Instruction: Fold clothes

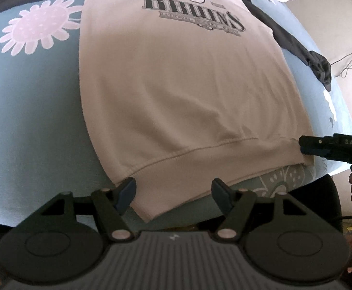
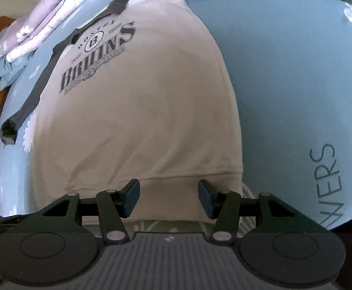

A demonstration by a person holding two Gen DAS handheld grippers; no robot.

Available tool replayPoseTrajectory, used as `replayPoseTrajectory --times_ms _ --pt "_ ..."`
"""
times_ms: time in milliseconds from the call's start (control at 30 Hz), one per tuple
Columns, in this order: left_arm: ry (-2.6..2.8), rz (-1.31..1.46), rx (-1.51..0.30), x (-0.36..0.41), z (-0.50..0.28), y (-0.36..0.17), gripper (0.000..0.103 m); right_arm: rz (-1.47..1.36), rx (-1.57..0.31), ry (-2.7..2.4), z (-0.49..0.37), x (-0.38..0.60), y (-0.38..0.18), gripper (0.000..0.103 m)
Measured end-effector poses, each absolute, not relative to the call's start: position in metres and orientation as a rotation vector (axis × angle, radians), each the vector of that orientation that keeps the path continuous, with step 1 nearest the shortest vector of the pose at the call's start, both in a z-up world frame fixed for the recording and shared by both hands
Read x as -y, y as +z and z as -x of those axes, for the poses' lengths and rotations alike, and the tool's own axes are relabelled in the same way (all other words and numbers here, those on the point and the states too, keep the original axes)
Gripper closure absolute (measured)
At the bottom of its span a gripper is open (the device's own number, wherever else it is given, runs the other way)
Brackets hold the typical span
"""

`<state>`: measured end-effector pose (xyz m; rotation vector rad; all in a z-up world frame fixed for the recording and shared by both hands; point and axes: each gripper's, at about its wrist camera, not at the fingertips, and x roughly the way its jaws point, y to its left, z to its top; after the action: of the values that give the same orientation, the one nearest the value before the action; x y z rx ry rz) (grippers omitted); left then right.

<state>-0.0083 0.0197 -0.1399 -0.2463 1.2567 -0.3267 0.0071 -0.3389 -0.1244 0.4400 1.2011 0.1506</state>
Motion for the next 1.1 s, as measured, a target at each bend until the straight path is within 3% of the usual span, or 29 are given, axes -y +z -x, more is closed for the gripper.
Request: replayPoseTrajectory --times_ms 333,433,500,700,900,1100 --pt "-0.331 0.264 -1.096 -0.029 -0.029 -0.091 0.034 -0.311 -1.006 0.256 -0.038 0.337 -0.07 0.045" --pt "-0.321 0.212 -1.06 -0.033 -0.063 -0.076 0.035 -0.202 -0.925 0.314 -0.074 0.332 -0.041 0.054" --pt "-0.315 0.166 -1.031 -0.035 -0.089 -0.064 0.035 -0.109 -0.889 0.345 -0.104 0.325 -0.024 0.066" --pt "-0.314 0.071 -0.953 -0.037 -0.193 -0.041 0.035 0.116 -0.841 0.435 -0.209 0.291 0.004 0.068" --pt "-0.364 0.025 -1.014 -0.035 -0.299 -0.072 0.035 0.237 -0.926 0.498 -0.316 0.257 -0.026 0.068" --pt "-0.449 0.109 -1.058 -0.037 -0.359 -0.112 0.035 0.32 -1.025 0.568 -0.367 0.232 -0.08 0.068"
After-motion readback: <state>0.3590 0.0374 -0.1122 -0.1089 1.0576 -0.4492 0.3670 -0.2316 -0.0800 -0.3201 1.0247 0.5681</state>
